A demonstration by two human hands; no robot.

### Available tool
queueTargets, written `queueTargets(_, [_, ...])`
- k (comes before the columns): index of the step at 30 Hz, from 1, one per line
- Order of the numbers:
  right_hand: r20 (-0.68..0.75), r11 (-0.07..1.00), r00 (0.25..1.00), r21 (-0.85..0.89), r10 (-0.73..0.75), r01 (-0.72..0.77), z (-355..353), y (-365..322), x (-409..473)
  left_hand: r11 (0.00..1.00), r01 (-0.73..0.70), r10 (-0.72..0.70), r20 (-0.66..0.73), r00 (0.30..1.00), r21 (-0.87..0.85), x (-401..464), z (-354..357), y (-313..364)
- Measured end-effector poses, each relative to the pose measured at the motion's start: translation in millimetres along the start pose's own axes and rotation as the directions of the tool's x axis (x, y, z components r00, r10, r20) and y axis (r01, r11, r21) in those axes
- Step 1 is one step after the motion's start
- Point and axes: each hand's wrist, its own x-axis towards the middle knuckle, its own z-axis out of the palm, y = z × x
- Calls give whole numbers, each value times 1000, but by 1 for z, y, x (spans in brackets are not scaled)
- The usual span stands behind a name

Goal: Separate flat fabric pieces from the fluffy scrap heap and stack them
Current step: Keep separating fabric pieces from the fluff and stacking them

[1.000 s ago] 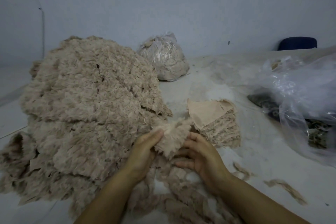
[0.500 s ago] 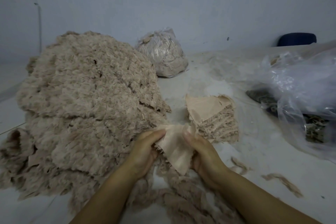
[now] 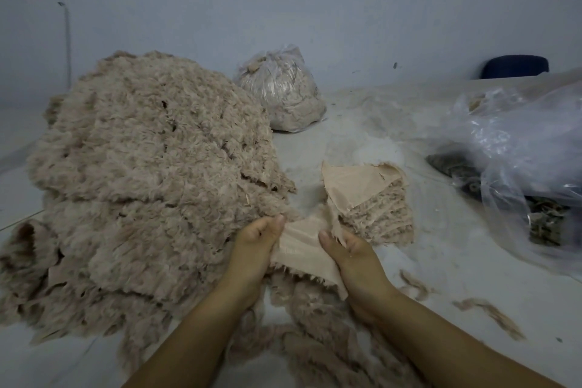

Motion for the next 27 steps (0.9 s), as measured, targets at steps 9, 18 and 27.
queueTargets(9, [-82, 994, 991, 17, -105, 107, 0, -2, -2, 875, 391, -313, 284, 906, -284, -5, 2, 11])
queueTargets(18, [121, 997, 992, 74, 21, -30, 2, 0, -8, 888, 216, -233, 9, 973, -405, 6, -1, 8])
queueTargets(27, [-27, 923, 998, 379, -59, 65, 3, -10, -6, 859, 461, -369, 356, 859, -223, -8, -1, 14])
